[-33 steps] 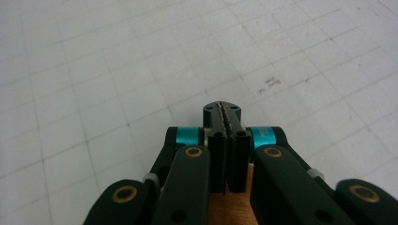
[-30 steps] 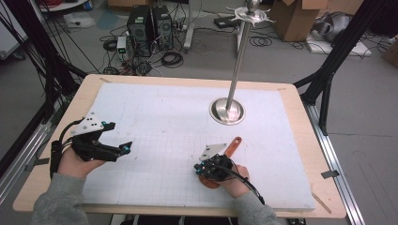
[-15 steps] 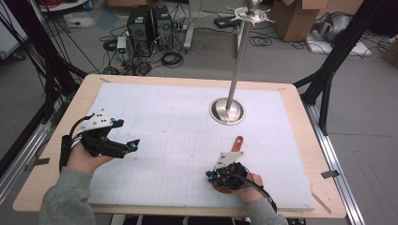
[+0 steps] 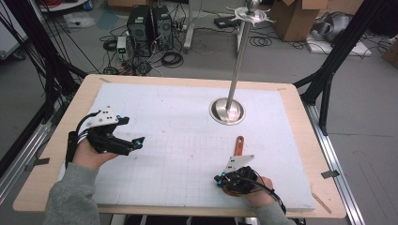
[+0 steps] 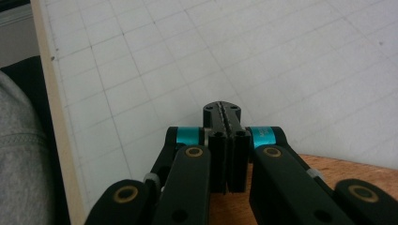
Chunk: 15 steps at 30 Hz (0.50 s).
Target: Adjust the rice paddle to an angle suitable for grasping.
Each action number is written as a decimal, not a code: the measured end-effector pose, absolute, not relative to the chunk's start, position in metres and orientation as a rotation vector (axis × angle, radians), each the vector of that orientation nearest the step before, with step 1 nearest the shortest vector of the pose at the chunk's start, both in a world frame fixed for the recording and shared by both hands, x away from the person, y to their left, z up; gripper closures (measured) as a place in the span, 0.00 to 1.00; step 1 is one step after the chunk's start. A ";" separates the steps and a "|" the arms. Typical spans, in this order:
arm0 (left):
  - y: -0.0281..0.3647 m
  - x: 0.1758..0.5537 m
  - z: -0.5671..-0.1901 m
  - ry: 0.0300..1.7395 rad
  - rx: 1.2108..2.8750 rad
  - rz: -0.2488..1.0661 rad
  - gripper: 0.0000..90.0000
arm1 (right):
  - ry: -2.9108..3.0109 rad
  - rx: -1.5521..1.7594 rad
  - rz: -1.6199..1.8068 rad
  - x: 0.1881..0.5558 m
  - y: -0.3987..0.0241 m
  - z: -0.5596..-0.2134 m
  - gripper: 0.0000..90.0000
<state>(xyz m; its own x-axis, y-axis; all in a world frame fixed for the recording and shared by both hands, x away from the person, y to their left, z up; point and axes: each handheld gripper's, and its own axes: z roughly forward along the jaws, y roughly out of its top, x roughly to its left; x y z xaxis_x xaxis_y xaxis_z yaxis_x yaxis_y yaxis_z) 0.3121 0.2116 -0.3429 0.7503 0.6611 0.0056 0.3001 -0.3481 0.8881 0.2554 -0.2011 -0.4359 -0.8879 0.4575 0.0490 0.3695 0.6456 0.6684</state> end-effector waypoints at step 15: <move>0.208 0.314 -0.344 0.725 1.960 0.448 0.08 | 2.586 0.768 1.158 0.263 -0.242 -0.417 1.00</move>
<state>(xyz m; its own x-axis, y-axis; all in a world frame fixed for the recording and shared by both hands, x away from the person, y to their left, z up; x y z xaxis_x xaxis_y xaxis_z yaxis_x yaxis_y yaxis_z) 0.3144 0.2076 -0.3439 0.7556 0.6550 0.0093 0.3008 -0.3596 0.8833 0.2628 -0.2416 -0.4169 -0.8437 0.5363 0.0242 0.3752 0.5569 0.7410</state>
